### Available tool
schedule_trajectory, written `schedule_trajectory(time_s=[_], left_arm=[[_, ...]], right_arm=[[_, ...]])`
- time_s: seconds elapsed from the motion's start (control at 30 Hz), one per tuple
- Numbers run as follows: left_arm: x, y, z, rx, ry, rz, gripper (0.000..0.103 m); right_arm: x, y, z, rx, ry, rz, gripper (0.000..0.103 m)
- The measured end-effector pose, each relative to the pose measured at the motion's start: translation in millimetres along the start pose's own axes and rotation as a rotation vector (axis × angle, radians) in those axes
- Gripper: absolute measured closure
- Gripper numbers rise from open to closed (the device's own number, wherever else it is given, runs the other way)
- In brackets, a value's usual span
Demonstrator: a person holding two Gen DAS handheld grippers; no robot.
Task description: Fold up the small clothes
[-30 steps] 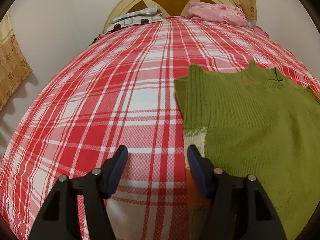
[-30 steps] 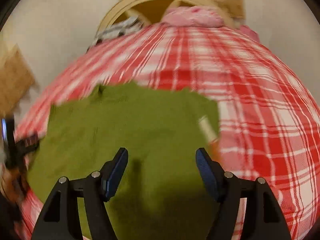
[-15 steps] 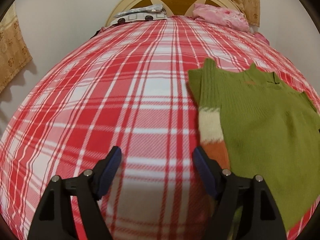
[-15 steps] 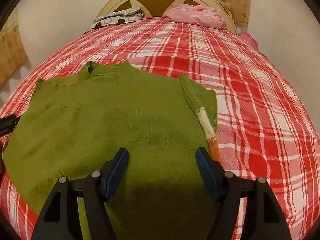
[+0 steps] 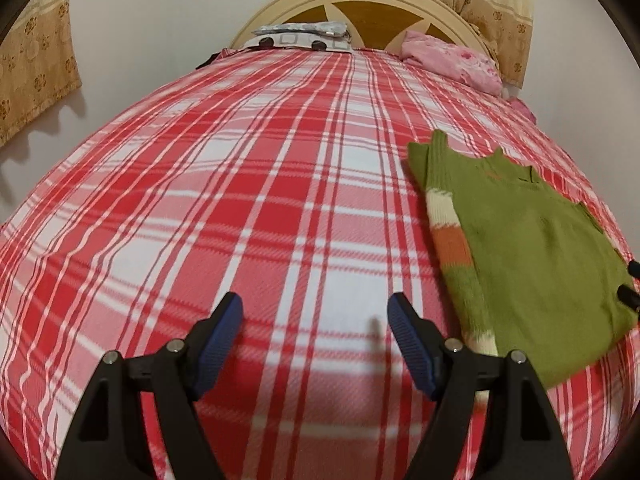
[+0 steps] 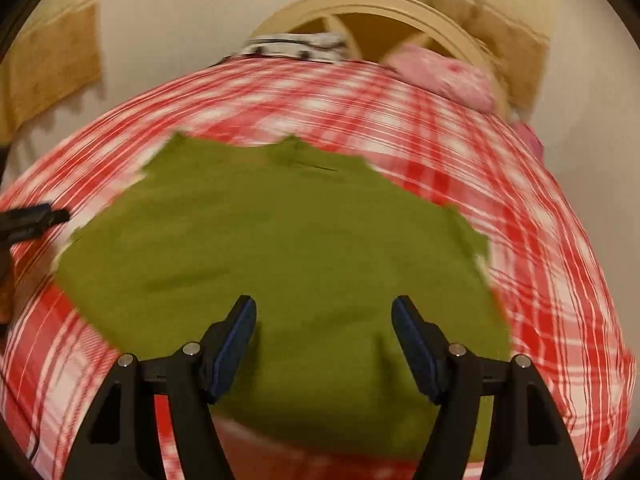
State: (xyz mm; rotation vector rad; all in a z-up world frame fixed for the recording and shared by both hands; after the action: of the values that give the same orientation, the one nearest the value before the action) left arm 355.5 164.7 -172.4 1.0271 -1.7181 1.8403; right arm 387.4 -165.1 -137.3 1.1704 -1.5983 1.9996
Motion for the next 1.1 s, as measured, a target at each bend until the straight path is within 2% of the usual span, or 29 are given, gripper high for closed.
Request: schedule_trajectory(time_s=[0.17,0.33,0.5,0.73,0.93,1.0,1.03,1.07,1.1], left_arm=[[4,4,-9,0.022,0.019,-0.006,0.015],[1,4,-18,0.037,0.040,-0.014,0.015],[-1,-2,-28,0.048,0.065,-0.018,0.015],[-10,-10,-38,0.036,0.078,-0.037,0.015],[-15,-25,-27,0.017,0.204,-0.061,0.015],[-17,-31,-19,0.001,0.210,-0.058,0.015],[-18,-37,-12,-0.020,0.213,-0.050,0.015],[-19,-41,-5,-0.035,0.220,-0.045,0.015],[-21,-43,-1,-0.045,0.229,-0.042,0.015]], right_arm=[[0,-1,-63,0.114,-0.051,0.008,0.032],[-6,4,-127,0.266,-0.073,0.008,0.032],[-14,12,-177,0.414,-0.048,0.022,0.032],[-30,16,-214,0.507,-0.072,0.007,0.032],[-49,10,-222,0.527,-0.024,0.011,0.032],[-52,7,-219,0.507,-0.036,0.016,0.032],[-54,5,-216,0.494,-0.042,0.013,0.035],[-55,4,-216,0.489,-0.046,0.007,0.046],[-57,4,-216,0.487,-0.053,-0.001,0.050]])
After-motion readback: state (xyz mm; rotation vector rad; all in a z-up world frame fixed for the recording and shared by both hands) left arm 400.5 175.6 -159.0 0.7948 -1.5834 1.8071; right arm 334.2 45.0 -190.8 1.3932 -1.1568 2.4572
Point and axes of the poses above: each gripper's, at about its wrist camera, not at the fingertips, and x roughly against the way its jaws point, z to its right, y to its underside, the point moved 1 cm from there along -x, roughly the way its jaws point, and after that the axes turned 8 degrees about -y, right-handed, at the moved point
